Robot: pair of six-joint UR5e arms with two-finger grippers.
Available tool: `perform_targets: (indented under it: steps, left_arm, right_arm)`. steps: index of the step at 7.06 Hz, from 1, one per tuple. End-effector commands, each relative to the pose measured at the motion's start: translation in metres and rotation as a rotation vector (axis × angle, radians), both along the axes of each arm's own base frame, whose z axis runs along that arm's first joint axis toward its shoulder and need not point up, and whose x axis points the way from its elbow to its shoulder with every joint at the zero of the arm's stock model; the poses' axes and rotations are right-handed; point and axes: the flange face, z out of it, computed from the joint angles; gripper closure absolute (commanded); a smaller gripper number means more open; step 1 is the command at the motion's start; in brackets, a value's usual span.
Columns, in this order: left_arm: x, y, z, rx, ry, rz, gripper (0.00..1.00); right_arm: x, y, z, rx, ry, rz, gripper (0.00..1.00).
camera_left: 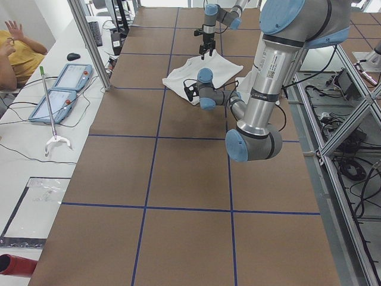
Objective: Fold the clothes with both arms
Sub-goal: 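Grasp the shirt corner with the left gripper while the right gripper holds the collar side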
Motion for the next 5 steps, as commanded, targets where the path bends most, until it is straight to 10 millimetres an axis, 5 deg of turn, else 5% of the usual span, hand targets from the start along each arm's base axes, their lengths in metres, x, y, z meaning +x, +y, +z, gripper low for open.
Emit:
perform_targets:
  steps: [1, 3, 5]
  left_arm:
    - [-0.001, -0.006, 0.004, 0.003, -0.010, -0.023, 0.59]
    - [-0.002, -0.011, 0.007, 0.010, -0.020, -0.052, 0.72]
    - [-0.009, -0.024, 0.012, 0.008, -0.032, -0.083, 1.00]
  right_arm:
    - [0.000, -0.001, 0.001, -0.001, 0.002, 0.001, 0.00]
    - [-0.002, -0.001, 0.001, -0.003, 0.003, 0.001, 0.00]
    - [-0.002, 0.000, 0.001, -0.009, 0.002, 0.003, 0.00]
